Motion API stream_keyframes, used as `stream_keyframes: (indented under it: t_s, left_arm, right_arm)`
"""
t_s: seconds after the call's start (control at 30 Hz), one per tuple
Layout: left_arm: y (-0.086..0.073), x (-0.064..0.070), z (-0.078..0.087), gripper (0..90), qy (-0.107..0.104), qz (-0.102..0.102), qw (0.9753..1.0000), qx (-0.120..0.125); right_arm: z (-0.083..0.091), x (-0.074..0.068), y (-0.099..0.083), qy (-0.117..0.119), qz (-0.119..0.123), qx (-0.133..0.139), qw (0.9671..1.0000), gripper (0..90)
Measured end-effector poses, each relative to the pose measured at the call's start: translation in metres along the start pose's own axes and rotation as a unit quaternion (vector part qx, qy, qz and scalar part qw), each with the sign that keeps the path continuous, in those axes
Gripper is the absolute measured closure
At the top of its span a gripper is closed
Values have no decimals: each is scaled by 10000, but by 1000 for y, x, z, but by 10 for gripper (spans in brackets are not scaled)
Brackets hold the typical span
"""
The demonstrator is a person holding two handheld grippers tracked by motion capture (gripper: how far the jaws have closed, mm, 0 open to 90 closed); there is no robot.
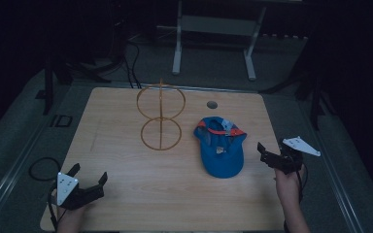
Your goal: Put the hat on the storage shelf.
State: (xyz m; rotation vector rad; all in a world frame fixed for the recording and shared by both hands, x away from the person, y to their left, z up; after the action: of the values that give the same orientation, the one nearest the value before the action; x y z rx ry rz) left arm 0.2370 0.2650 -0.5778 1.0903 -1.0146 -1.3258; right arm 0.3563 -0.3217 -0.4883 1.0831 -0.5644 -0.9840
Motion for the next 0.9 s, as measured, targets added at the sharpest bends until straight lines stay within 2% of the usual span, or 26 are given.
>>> stream_keyframes:
  t_s: [0.07, 0.17, 0.23, 0.37, 0.53, 0.67, 0.77, 0.9]
  left_arm:
    - [1, 2, 0, 13, -33, -19, 10000, 2]
    - [0, 8, 1, 14, -301, -78, 9995, -18]
    - [-1, 11, 0, 13, -309, -175, 9993, -67]
    - [-2, 13, -1, 13, -365, -165, 9991, -109]
    - [-1, 13, 0, 14, -432, -145, 9989, -111]
    - [-2, 16, 1, 13, -452, -324, 9984, -78]
    - [-1, 18, 1, 13, -498, -334, 9982, -75]
    - [-2, 18, 1, 13, -495, -363, 9981, -104]
  right_arm:
    - [-2, -1, 7, 4, 16, -60, 10000, 132]
    - [-5, -6, 16, 183, -19, -39, 9998, 132]
    - [-8, -9, 22, 264, -7, -58, 9996, 132]
    - [-17, -16, 33, 203, 59, -217, 9995, 132]
    - [-28, -24, 49, 601, 38, -241, 9979, 136]
    - [-42, -29, 60, 782, 174, -355, 9962, 144]
    - [-54, -35, 63, 981, 239, -458, 9938, 189]
    - [-73, -40, 64, 1093, 312, -603, 9917, 190]
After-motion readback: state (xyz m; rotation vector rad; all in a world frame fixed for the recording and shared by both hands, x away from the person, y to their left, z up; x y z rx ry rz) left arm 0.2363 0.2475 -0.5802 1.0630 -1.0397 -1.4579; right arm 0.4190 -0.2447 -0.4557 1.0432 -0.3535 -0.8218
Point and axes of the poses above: each handheld gripper's, and its own axes: z roughly backward along the jaws, y roughly out of its top, x roughly to its right, the point moved 3 cm from there along -z, roughly forward along the jaws, and after that the axes turned 14 degrees about y, right-handed, at the moved point
